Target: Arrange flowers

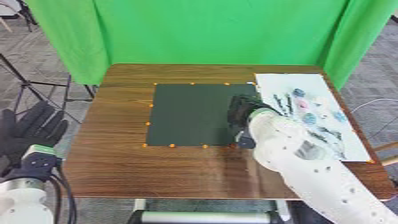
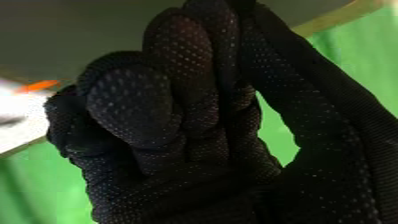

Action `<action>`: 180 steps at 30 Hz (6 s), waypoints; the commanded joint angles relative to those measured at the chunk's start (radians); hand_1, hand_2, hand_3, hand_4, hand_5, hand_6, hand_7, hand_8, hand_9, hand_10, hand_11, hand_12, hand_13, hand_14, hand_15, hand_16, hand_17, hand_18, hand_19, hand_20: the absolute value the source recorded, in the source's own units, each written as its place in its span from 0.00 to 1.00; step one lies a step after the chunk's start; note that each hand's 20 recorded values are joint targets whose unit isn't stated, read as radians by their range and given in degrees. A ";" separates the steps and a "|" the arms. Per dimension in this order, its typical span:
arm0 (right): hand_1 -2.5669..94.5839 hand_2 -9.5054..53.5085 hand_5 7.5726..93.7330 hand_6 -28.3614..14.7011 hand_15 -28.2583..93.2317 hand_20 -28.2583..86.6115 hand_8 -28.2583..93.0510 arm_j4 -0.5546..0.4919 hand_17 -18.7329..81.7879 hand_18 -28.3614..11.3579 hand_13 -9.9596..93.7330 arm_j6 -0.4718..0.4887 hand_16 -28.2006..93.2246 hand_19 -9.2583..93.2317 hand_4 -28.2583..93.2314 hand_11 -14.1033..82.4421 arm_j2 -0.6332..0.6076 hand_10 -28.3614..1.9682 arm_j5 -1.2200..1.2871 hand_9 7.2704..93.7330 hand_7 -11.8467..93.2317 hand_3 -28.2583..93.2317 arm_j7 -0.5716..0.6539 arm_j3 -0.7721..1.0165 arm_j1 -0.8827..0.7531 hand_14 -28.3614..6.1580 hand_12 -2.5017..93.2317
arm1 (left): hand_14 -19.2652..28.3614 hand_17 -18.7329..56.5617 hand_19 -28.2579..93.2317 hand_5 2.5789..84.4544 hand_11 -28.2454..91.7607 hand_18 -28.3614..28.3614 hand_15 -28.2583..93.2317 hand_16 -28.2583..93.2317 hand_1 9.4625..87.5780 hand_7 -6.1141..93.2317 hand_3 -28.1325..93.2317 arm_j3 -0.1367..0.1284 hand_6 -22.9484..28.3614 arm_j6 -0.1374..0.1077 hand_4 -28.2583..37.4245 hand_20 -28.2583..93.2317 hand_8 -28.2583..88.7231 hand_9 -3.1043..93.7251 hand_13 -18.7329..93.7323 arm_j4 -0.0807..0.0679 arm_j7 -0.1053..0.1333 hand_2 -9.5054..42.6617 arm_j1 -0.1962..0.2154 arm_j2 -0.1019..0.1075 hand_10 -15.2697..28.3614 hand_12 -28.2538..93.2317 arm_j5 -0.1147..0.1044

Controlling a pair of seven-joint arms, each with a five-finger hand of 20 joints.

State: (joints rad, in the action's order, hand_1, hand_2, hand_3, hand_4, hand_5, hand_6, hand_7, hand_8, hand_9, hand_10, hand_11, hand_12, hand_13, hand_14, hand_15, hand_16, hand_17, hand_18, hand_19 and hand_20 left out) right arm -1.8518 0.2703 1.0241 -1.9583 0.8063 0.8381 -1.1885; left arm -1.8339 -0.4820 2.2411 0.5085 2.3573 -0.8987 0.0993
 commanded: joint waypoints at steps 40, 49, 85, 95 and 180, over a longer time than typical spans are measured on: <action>0.52 0.00 0.79 0.62 0.67 0.53 0.44 0.398 0.75 0.12 0.94 -0.134 0.56 1.00 0.15 0.43 0.439 0.75 0.050 0.95 0.55 0.85 0.148 -0.235 0.178 0.59 0.65 | 0.76 0.20 0.58 0.54 0.46 0.78 0.67 0.15 0.20 0.26 0.83 0.082 0.60 -0.011 0.00 0.35 0.14 0.46 0.44 -0.029 -0.049 0.41 -0.114 0.055 0.70 0.31 0.022; 0.52 0.00 0.79 0.62 0.67 0.53 0.43 0.411 0.75 0.12 0.94 -0.161 0.56 1.00 0.15 0.44 0.449 0.76 0.046 0.95 0.56 0.84 0.168 -0.237 0.177 0.59 0.64 | 0.77 0.20 0.58 0.54 0.46 0.78 0.67 0.15 0.20 0.26 0.83 0.083 0.60 -0.012 0.00 0.35 0.14 0.46 0.44 -0.029 -0.061 0.41 -0.116 0.048 0.70 0.31 0.027; 0.30 0.00 0.65 0.45 0.67 0.49 0.15 0.151 0.68 0.06 0.88 -0.030 0.53 1.00 0.06 0.59 0.249 0.42 0.127 0.84 0.47 0.84 0.077 -0.070 0.188 0.49 0.43 | 0.77 0.20 0.58 0.54 0.47 0.77 0.67 0.15 0.21 0.27 0.83 0.002 0.61 -0.034 0.00 0.35 0.14 0.47 0.44 -0.017 -0.014 0.41 -0.033 0.025 0.70 0.31 -0.005; 0.36 0.00 0.65 0.48 0.67 0.48 0.16 -0.060 0.59 0.06 0.78 -0.046 0.49 0.98 0.07 0.48 0.001 0.33 -0.046 0.76 0.41 0.86 -0.088 0.030 0.054 0.43 0.32 | 0.77 0.20 0.58 0.54 0.47 0.78 0.67 0.15 0.21 0.27 0.83 0.004 0.61 -0.006 0.00 0.35 0.14 0.46 0.44 -0.003 -0.012 0.41 -0.013 0.015 0.70 0.31 0.006; 0.45 0.00 0.69 0.48 0.75 0.51 0.16 -0.076 0.53 0.03 0.70 0.389 0.48 0.92 0.00 0.46 -0.416 0.34 0.098 0.71 0.29 0.79 0.167 0.623 -0.468 0.36 0.29 | 0.77 0.20 0.59 0.54 0.48 0.77 0.68 0.15 0.21 0.27 0.83 0.005 0.61 -0.016 0.00 0.34 0.14 0.46 0.44 0.006 0.017 0.42 0.023 0.022 0.70 0.31 -0.007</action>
State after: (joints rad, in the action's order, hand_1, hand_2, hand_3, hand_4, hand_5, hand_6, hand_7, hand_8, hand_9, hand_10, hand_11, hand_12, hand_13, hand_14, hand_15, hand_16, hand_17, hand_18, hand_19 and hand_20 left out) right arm -1.9442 0.6630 0.6011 -1.8362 0.9555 1.4644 -1.6156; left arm -1.8296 -0.5044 2.2503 0.5416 2.3825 -0.8790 0.0838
